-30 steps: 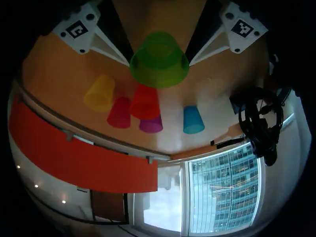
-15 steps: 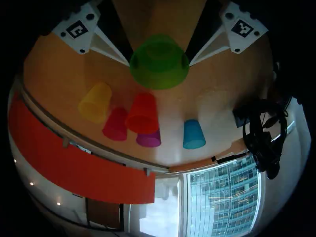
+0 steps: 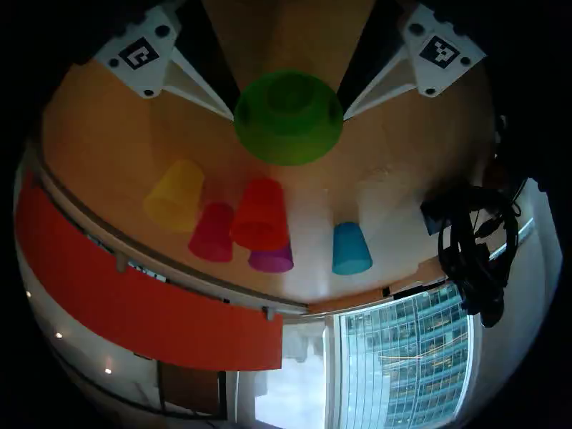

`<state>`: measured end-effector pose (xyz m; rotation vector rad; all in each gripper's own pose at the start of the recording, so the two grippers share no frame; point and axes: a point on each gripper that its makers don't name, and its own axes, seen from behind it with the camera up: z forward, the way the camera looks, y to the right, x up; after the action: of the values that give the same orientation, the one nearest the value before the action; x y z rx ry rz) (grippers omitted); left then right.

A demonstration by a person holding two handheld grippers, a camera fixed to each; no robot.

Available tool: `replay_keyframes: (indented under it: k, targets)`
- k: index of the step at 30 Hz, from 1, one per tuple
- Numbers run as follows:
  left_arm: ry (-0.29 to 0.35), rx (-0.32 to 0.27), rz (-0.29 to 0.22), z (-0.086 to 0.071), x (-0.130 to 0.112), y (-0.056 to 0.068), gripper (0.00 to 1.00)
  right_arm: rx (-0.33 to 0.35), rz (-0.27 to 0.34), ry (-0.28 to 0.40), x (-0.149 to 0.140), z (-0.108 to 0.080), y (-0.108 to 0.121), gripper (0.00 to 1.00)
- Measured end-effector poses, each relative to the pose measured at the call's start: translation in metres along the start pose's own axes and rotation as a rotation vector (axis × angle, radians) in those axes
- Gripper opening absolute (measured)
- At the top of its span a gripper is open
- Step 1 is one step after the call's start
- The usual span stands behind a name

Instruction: Pour water

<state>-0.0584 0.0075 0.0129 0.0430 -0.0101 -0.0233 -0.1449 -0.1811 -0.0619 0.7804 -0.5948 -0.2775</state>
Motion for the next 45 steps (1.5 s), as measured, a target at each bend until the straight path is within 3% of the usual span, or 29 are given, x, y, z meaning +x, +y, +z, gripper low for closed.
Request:
replay_keyframes:
  k: [4, 11, 17, 21, 30, 36, 45]
  targets:
    - [0.0, 0.0, 0.0, 0.0, 0.0, 0.0, 0.96, -0.013, -0.006, -0.008, -0.004, 0.001, 0.002, 1.0]
    - [0.0, 0.0, 0.0, -0.001, 0.0, 0.0, 0.96, -0.022, 0.004, -0.008, -0.012, -0.01, 0.001, 1.0]
    - [0.0, 0.001, 0.0, -0.002, 0.001, 0.0, 0.96, -0.094, 0.036, 0.005, -0.026, -0.044, 0.023, 1.0]
    - [0.0, 0.001, 0.0, -0.001, 0.001, 0.0, 0.96, -0.153, 0.077, 0.05, -0.022, -0.072, 0.042, 1.0]
    - [0.0, 0.0, 0.0, 0.0, 0.001, 0.0, 0.96, -0.295, 0.123, 0.239, 0.018, -0.113, 0.078, 1.0]
    - [0.0, 0.0, 0.0, 0.0, 0.001, 0.0, 0.96, -0.466, 0.194, 0.426, 0.051, -0.13, 0.119, 1.0]
    - [0.0, 0.0, 0.0, 0.0, 0.001, 0.0, 0.96, -0.691, 0.282, 0.637, 0.068, -0.151, 0.163, 1.0]
